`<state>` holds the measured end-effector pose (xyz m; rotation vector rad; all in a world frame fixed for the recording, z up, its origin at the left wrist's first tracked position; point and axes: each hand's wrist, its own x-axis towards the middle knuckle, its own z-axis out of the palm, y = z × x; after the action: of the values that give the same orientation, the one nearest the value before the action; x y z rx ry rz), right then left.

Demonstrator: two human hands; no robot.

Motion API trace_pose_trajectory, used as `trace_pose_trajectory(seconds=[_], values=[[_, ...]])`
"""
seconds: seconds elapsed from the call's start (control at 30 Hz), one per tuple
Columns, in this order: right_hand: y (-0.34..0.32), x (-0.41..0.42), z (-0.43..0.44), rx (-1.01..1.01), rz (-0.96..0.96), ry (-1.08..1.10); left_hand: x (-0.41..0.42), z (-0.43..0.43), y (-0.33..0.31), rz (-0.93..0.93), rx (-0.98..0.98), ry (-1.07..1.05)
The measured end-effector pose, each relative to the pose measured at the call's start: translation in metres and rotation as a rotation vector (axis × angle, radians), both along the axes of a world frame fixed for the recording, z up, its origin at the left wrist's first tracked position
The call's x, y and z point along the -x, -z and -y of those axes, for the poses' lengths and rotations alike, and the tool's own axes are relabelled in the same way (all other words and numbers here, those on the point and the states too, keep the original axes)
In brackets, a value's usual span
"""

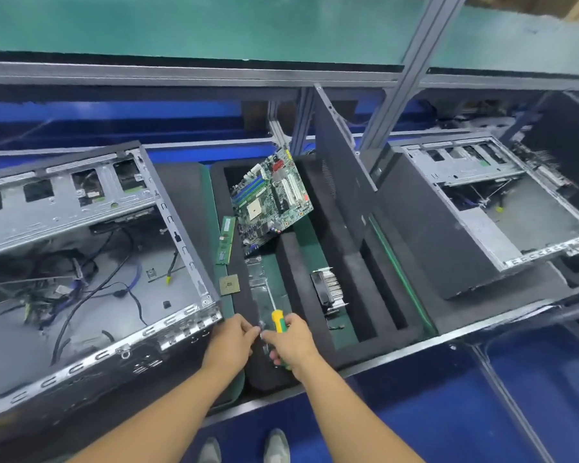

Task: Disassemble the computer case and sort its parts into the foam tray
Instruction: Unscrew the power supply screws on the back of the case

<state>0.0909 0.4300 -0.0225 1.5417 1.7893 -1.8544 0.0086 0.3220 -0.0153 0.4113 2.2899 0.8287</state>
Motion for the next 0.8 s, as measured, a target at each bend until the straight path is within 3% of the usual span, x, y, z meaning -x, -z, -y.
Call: trace_pose_trajectory(seconds=[0.37,0.43,0.63,0.8], values=[[0.013,0.006,-0.013,0.090,-0.001,-0.088,-0.001,-0.007,0.004,0.001,0.005,-0.089],[0.011,0.005,-0.012,0.013,0.017,-0.140,-0.001,-0.007,0.004,-0.004,0.004,-0.086],[-0.014,-0.005,-0.045,-0.547,0.137,-0.391,-0.002,-0.014,0.005,-0.063,-0.008,-0.031],[-0.020,-0.018,-0.081,-0.528,0.184,-0.380,-0.007,-0.034,0.004,-0.212,0.079,0.161]])
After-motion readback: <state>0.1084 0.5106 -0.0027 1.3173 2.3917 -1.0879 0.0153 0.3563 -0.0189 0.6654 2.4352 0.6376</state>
